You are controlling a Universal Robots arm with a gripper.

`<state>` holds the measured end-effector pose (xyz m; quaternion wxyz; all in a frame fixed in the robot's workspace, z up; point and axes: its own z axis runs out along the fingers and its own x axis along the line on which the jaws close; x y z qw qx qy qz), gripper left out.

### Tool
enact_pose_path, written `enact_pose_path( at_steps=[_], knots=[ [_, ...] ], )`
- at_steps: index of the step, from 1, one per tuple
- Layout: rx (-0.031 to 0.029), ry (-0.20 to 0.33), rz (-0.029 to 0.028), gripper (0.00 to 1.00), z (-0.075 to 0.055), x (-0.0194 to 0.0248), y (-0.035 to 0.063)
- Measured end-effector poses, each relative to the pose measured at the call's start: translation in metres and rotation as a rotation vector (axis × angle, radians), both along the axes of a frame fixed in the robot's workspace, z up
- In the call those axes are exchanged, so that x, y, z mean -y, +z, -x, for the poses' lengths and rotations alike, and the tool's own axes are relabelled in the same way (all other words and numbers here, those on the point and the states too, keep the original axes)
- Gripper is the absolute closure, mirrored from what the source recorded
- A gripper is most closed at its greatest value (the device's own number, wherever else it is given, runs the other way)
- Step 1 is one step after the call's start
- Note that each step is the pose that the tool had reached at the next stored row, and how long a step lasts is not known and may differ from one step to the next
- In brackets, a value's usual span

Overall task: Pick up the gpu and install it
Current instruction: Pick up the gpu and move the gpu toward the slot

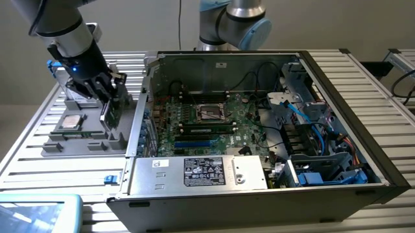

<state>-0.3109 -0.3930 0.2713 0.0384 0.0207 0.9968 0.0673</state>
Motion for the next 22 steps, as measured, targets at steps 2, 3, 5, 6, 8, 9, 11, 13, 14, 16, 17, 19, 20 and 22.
enact_pose_path(
  at_steps=[2,3,5,6,8,9,11,13,14,16,17,19,20,22],
  knots=[
    [0.0000,0.000,0.0000,0.72,0.000,0.0000,0.0090],
    [0.0001,0.000,-0.0001,0.72,0.000,0.0000,0.0135],
    [0.0000,0.000,0.0001,0.72,0.000,0.0000,0.0229],
    [0.0001,0.000,-0.0001,0.72,0.000,0.0001,0.0274],
    [0.0002,0.000,-0.0001,0.72,0.000,0.0004,0.0363],
    [0.0001,0.000,-0.0001,0.72,0.000,0.0006,0.0409],
    [-0.0002,0.000,0.0000,0.72,-0.001,0.0011,0.0499],
    [-0.0008,0.000,0.0000,0.72,-0.003,0.0017,0.0593],
    [-0.0010,0.000,-0.0001,0.72,-0.004,0.0020,0.0637],
    [-0.0018,0.000,0.0000,0.72,-0.006,0.0026,0.0728],
    [-0.0020,0.000,-0.0001,0.72,-0.008,0.0029,0.0773],
    [-0.0026,0.000,-0.0001,0.72,-0.011,0.0036,0.0862],
    [-0.0030,0.000,-0.0001,0.72,-0.012,0.0040,0.0907],
    [-0.0037,0.000,0.0000,0.72,-0.015,0.0047,0.1001]
  ],
)
